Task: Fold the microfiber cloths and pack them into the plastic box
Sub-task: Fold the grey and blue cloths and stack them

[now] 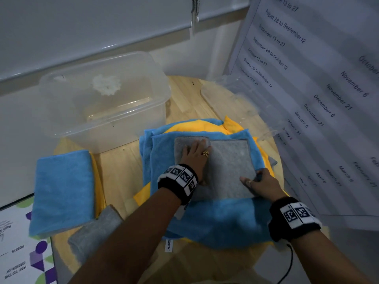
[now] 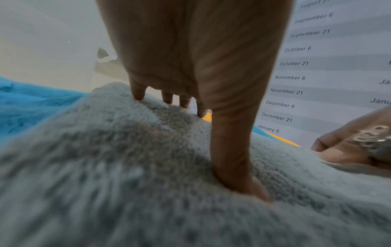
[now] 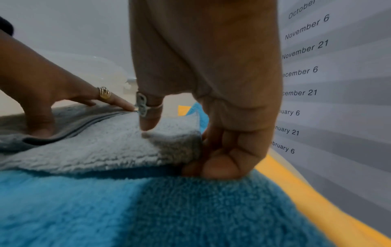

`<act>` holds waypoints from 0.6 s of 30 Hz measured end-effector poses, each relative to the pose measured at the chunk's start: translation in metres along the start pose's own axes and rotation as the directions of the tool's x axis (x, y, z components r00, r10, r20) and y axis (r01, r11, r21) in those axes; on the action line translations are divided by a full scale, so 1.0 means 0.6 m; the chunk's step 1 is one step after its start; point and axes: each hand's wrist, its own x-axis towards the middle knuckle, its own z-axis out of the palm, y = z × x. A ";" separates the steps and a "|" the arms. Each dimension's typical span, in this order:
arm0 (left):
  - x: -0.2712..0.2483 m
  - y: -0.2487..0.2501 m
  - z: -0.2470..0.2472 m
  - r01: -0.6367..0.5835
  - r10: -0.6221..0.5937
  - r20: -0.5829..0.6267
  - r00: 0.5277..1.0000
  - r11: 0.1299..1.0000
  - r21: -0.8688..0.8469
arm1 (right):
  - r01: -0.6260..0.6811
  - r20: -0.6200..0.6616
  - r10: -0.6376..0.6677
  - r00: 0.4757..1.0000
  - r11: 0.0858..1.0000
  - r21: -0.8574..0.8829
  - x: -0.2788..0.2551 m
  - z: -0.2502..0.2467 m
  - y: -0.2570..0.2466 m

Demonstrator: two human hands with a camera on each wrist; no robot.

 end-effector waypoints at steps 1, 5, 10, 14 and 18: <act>0.005 0.000 -0.002 0.009 -0.009 0.027 1.000 1.000 -0.005 | -0.021 0.042 0.021 0.999 1.000 0.019 -0.001 -0.003 0.000; 0.016 -0.007 0.002 0.033 -0.034 0.082 0.996 0.999 0.012 | -0.053 0.119 0.036 0.992 0.989 0.140 0.002 -0.005 0.014; 0.025 -0.028 0.002 -0.010 0.008 0.126 0.992 1.000 0.020 | 0.296 -0.061 -0.295 0.954 0.881 0.369 -0.023 0.026 0.001; 0.009 -0.035 -0.032 -0.089 0.037 -0.109 0.993 0.853 -0.514 | 0.660 -0.177 -0.641 0.747 0.682 0.316 -0.048 0.073 -0.047; -0.010 -0.050 -0.064 -0.007 -0.192 -0.079 0.978 0.351 -0.936 | 0.800 -0.049 -0.804 0.592 0.579 0.158 -0.046 0.130 -0.082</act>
